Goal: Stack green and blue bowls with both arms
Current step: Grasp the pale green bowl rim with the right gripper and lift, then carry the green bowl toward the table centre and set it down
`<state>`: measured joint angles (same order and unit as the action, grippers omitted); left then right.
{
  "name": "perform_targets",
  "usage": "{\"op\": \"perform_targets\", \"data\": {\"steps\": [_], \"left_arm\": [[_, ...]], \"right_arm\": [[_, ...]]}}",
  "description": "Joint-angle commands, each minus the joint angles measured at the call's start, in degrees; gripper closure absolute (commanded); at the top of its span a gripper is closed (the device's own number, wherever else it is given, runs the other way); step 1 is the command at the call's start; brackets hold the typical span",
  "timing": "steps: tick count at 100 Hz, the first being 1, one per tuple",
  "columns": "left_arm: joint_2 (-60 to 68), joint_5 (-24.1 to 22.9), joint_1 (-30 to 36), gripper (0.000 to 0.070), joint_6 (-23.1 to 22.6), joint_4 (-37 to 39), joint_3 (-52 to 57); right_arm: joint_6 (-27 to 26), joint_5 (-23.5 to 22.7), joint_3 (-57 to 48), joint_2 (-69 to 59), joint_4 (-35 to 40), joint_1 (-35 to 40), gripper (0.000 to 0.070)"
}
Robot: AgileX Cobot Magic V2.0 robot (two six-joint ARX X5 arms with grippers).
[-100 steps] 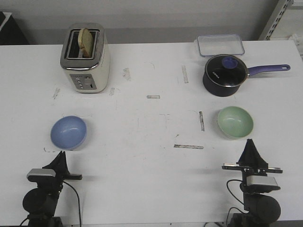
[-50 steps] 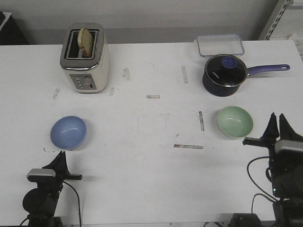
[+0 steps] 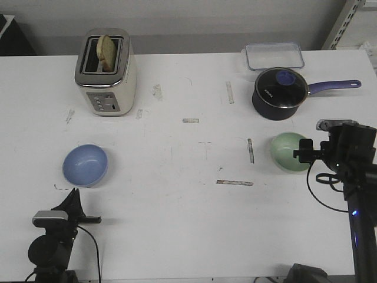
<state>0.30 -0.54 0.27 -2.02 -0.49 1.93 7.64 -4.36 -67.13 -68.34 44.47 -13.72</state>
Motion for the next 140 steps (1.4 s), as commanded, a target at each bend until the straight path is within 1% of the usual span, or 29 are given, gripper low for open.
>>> {"op": "perform_targets", "data": {"steps": [1,14,27,32,36,40,43,57,60,61,87,98,103,110,122,140], "left_arm": [[-0.09,-0.13,0.02,0.0698,0.11,0.59,-1.14],[-0.09,-0.13,0.02,0.0698,0.11,0.59,-1.14],[-0.09,-0.13,0.02,0.0698,0.13,0.59,-1.14],[-0.09,-0.13,0.02,0.0698,0.11,0.59,-1.14],[-0.09,-0.13,0.02,0.0698,0.11,0.59,-1.14],[-0.09,-0.13,0.02,0.0698,0.13,0.59,-1.14],[-0.09,-0.13,0.02,0.0698,0.13,0.59,-1.14],[-0.09,-0.11,0.02,0.0698,0.13,0.59,-1.14],[-0.09,-0.13,0.02,0.0698,0.13,0.59,-1.14],[-0.09,-0.13,0.02,0.0698,0.13,0.59,-1.14],[-0.09,-0.11,0.02,0.0698,0.15,0.59,-1.14],[-0.09,-0.11,0.02,0.0698,0.15,0.59,-1.14],[-0.09,-0.11,0.02,0.0698,0.15,0.59,-1.14],[-0.09,-0.11,0.02,0.0698,0.15,0.59,-1.14],[-0.09,-0.11,0.02,0.0698,0.15,0.59,-1.14],[-0.09,-0.11,0.02,0.0698,0.15,0.59,-1.14]], "right_arm": [[3.1,-0.83,-1.01,-4.68,0.57,-1.53,0.0201],[3.34,-0.7,-1.01,-11.93,0.2,-3.61,0.0201],[3.26,-0.87,-1.01,-18.05,-1.38,-4.15,0.0204],[3.26,-1.57,-1.01,-19.91,-1.95,-4.15,0.0209],[3.26,-2.19,-1.01,-21.05,-2.08,-4.15,0.0228],[3.26,-2.93,-1.01,-21.9,-2.16,-4.09,0.0271],[3.26,-3.43,-1.01,-22.32,-2.27,-3.98,0.032],[3.28,-3.54,-1.01,-22.86,-3.15,-3.82,0.0638],[3.23,-3.56,-1.01,-22.86,-3.54,-3.82,0.0695],[3.23,-3.56,-1.01,-22.86,-3.65,-3.82,0.07],[2.56,-3.1,-1.64,-21.49,-4.2,-3.85,0.07],[1.05,-3.39,-3.48,-19.02,-4.15,-2.89,0.07],[0.7,-4.15,-4.9,-17.68,-4.0,-1.88,0.07],[0.35,-6.47,-7.34,-15.58,-3.08,-0.13,0.07],[-1.62,-10.23,-11.13,-12.37,-2.43,5.4,0.07],[-2.4,-13.25,-12.39,-10.43,-2.16,18.84,0.07]]}}
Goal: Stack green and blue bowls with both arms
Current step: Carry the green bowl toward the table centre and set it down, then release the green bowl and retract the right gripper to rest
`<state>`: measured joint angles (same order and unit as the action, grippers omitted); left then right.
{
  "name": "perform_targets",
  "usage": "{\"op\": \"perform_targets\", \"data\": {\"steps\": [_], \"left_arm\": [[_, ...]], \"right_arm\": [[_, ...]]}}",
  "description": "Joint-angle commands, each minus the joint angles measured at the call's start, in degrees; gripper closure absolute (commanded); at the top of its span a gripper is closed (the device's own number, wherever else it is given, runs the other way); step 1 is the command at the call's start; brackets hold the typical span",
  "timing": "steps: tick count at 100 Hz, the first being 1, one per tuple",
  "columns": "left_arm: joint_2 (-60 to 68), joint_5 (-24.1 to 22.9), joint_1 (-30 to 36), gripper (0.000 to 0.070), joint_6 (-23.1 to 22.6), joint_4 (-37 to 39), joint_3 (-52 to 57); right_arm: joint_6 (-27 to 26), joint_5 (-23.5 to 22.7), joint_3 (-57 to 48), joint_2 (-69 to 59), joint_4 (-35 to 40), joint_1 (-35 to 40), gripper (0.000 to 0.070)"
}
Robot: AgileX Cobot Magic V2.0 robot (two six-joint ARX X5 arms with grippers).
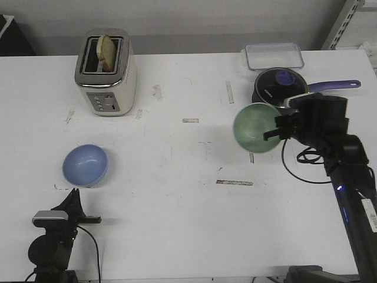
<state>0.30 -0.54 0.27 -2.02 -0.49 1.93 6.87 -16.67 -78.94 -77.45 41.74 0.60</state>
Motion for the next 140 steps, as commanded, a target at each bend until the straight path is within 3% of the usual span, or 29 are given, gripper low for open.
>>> {"op": "perform_targets", "data": {"steps": [1,22,40,59,89,96,109,114,131,140], "left_arm": [[-0.09,-0.11,0.02,0.0698,0.15,0.59,-1.14],[-0.09,-0.11,0.02,0.0698,0.15,0.57,-1.14],[-0.09,-0.11,0.02,0.0698,0.15,0.57,-1.14],[-0.09,-0.11,0.02,0.0698,0.15,0.57,-1.14],[-0.09,-0.11,0.02,0.0698,0.13,0.52,-1.14],[-0.09,-0.11,0.02,0.0698,0.13,0.52,-1.14],[-0.09,-0.11,0.02,0.0698,0.13,0.52,-1.14],[-0.09,-0.11,0.02,0.0698,0.13,0.52,-1.14],[-0.09,-0.11,0.02,0.0698,0.13,0.52,-1.14],[-0.09,-0.11,0.02,0.0697,0.13,0.52,-1.14]], "right_arm": [[-1.73,-1.05,-0.59,-1.36,0.7,5.35,0.07],[-2.19,-1.31,-0.55,-5.7,1.6,21.2,0.07],[-2.14,-1.29,-0.52,-13.51,1.86,29.86,0.07],[-0.52,-1.11,-0.52,-21.99,1.18,34.67,0.07],[-0.42,0.55,-0.52,-26.67,-0.17,35.82,0.0697],[-0.44,0.13,-0.52,-26.62,-0.07,35.82,0.0636],[-0.66,0.15,-0.68,-25.83,1.07,35.82,0.0284],[-0.66,0.2,-0.68,-25.09,1.16,35.78,0.0205],[-0.68,0.5,-2.16,-20.85,0.66,35.6,0.0203],[-1.2,1.57,-2.91,-16.74,-0.68,34.53,0.03]]}}
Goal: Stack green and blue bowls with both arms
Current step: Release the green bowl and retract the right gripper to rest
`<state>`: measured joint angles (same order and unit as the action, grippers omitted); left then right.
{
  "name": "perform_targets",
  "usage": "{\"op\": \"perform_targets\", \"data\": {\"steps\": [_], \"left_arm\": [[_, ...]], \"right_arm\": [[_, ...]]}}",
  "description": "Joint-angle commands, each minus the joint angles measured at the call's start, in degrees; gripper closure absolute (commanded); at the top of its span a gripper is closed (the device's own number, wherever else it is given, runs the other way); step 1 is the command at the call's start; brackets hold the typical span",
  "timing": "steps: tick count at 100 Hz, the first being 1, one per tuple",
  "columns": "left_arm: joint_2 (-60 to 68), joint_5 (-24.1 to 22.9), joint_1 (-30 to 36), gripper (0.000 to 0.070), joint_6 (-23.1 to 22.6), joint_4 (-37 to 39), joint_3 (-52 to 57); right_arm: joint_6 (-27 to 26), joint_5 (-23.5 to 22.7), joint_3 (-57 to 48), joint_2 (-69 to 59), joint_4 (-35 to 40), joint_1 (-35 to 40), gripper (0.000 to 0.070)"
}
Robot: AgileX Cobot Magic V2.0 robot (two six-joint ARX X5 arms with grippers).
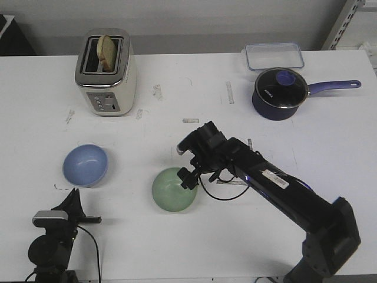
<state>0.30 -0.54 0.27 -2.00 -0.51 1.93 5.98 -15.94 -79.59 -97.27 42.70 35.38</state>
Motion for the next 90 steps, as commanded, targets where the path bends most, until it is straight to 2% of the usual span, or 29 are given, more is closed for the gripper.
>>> {"op": "perform_targets", "data": {"steps": [1,10,14,17,27,36,50,74,90], "left_arm": [[-0.09,-0.11,0.02,0.0698,0.11,0.55,-1.14],[-0.09,-0.11,0.02,0.0698,0.11,0.55,-1.14],[-0.09,-0.11,0.02,0.0698,0.13,0.55,-1.14],[-0.09,-0.11,0.02,0.0698,0.13,0.55,-1.14],[-0.09,-0.11,0.02,0.0698,0.13,0.55,-1.14],[-0.09,-0.11,0.02,0.0698,0.13,0.48,-1.14],[-0.09,-0.11,0.02,0.0698,0.13,0.33,-1.14],[-0.09,-0.11,0.02,0.0697,0.17,0.33,-1.14],[-0.09,-0.11,0.02,0.0684,4.24,0.57,-1.16]], "right_arm": [[-0.42,1.01,-2.27,3.54,-1.86,-0.35,0.0318],[-0.68,3.21,-2.27,8.55,-3.54,-1.88,0.0545],[-1.09,5.55,-2.27,10.95,-3.74,-2.89,0.0651],[-1.57,7.72,-2.25,12.66,-3.74,-3.72,0.07],[-1.92,14.84,-2.16,18.1,-2.49,-6.75,0.07],[-2.12,17.46,-1.09,22.62,-0.57,-10.32,0.07],[-2.12,17.97,7.23,31.61,-1.33,-16.55,0.07],[-2.78,19.12,32.72,51.95,-12.83,-24.28,0.07],[-4.48,18.97,46.1,65.48,-17.31,-26.14,0.07]]}}
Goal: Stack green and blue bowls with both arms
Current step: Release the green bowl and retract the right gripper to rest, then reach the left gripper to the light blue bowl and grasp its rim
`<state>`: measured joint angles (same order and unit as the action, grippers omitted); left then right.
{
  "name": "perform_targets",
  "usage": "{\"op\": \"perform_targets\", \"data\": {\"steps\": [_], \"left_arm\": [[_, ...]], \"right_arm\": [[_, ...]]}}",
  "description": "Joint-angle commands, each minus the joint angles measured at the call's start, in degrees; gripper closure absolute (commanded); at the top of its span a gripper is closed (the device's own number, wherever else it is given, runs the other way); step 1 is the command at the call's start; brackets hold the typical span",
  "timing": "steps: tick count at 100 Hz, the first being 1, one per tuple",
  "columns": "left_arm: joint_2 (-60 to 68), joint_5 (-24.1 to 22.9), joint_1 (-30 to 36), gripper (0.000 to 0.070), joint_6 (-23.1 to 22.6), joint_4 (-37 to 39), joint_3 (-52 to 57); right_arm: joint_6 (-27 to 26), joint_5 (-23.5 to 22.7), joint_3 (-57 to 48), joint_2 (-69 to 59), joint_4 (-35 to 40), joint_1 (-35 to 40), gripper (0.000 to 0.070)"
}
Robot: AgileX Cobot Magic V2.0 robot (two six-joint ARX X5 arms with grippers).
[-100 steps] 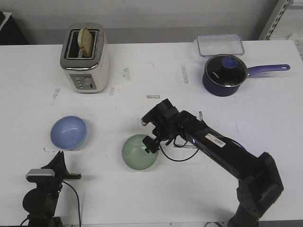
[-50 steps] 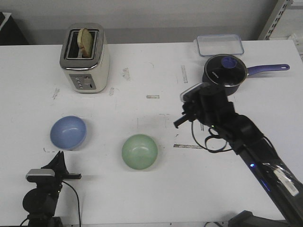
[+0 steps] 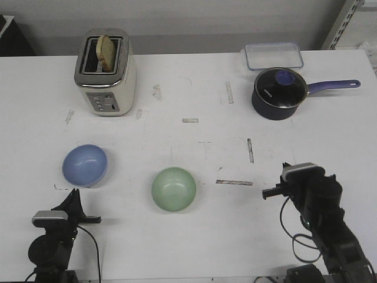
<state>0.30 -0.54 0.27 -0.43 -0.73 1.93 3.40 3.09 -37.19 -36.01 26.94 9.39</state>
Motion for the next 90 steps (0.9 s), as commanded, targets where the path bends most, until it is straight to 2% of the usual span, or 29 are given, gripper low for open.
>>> {"op": "perform_targets", "data": {"steps": [1,12,29,43,55,63,76,85,90], "left_arm": [[-0.09,-0.11,0.02,0.0684,2.71,0.79,-1.16],[-0.09,-0.11,0.02,0.0687,3.45,1.79,-1.14],[0.0,-0.17,0.02,0.0699,8.52,8.02,1.84],[2.23,-1.2,0.0,0.0699,6.05,9.7,10.43],[9.94,-1.03,0.0,0.0699,4.5,8.76,22.27],[17.0,-0.94,0.0,0.0699,3.32,5.62,31.78],[31.3,-1.01,-0.04,0.0696,-4.35,-5.55,49.22],[40.04,-1.01,-0.76,0.0683,-4.9,-14.86,58.84],[45.44,-1.01,-1.73,0.0645,-4.9,-20.79,63.98]], "right_arm": [[-2.01,-0.04,4.35,5.01,-1.7,-0.15,0.07],[-2.12,-0.09,9.64,12.83,-2.73,-0.13,0.07],[-2.23,-0.07,11.43,19.8,-5.35,-0.13,0.07],[-2.1,-0.04,11.43,20.63,-5.27,-0.13,0.07],[-2.1,-0.04,11.43,20.52,-5.25,-0.13,0.07],[-2.1,-0.04,11.43,20.52,-5.22,-0.13,0.07],[-2.12,-0.07,11.43,20.52,-5.03,-0.09,0.07],[-2.12,-0.07,11.43,20.52,-5.03,-0.09,0.07],[-2.12,-0.07,11.43,20.52,-5.03,-0.09,0.07]]}}
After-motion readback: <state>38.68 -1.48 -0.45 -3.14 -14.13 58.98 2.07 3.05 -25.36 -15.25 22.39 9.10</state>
